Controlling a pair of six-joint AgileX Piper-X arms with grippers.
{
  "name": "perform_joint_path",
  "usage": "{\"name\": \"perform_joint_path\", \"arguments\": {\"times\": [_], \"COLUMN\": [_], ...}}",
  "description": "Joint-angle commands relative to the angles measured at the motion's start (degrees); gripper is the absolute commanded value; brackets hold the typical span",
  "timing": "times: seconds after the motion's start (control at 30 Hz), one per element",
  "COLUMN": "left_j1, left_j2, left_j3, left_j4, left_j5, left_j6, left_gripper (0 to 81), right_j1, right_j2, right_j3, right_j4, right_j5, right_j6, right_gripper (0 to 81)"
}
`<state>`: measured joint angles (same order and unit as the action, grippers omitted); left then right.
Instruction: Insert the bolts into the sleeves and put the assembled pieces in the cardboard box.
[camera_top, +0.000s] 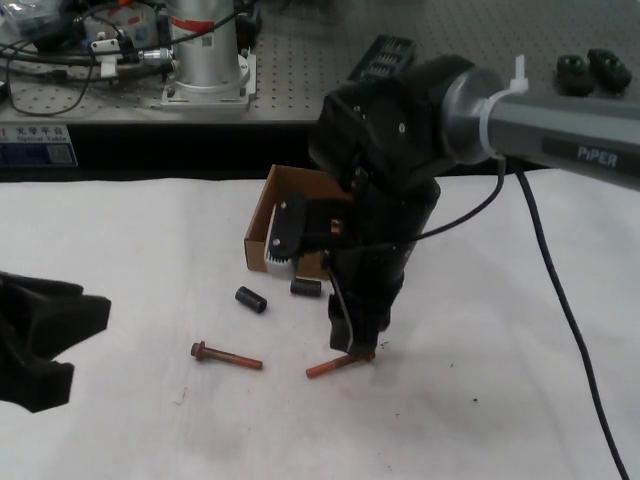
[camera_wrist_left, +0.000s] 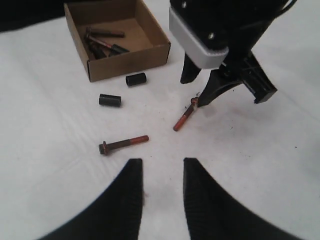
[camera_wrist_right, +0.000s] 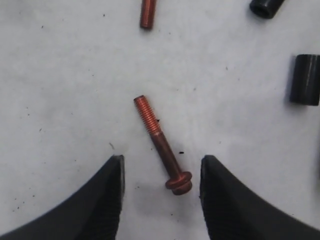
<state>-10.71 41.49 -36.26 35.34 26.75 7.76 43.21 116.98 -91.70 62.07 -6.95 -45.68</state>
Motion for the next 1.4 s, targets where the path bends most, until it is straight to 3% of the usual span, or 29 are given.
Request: {"name": "perform_joint_path", "arguments": {"times": [0.0,0.47,0.7,1.03,1.17,1.37], "left_j1": [0.1,0.1,0.1,0.1,0.1,0.1], "left_j2": [-1.9,-2.2,-2.2,-2.2,-2.2,-2.2], "left_j3": [-0.3,-0.1,-0.1,-0.1,-0.1,-0.1], "left_j4": [-0.6,1.1,1.1,1.1,1.1,1.1], "left_j5": [-0.8,-0.8,-0.8,-0.8,-0.8,-0.8], "left_j6": [1.4,1.4,1.4,1.4,1.4,1.4], "left_gripper": [21.2,21.2,21.2,21.2,21.2,21.2], "right_j1": [0.2,0.3,-0.4,-1.8,-3.1,-3.9], "right_j2": [-0.4,0.1,3.5,4.6,5.2,7.8], "right_j3": [0.1,2.2,2.2,0.2,-2.4,-6.6], "right_j4": [0.3,-14.6,-15.2,-17.8,-17.8,-16.3], "right_j5": [-0.2,0.0,0.0,1.3,2.6,2.5], "right_j6": [-0.5,6.1,8.8,9.8,10.1,10.4], "right_gripper": [35.6,35.6,26.1,26.3,32.6,32.8]}}
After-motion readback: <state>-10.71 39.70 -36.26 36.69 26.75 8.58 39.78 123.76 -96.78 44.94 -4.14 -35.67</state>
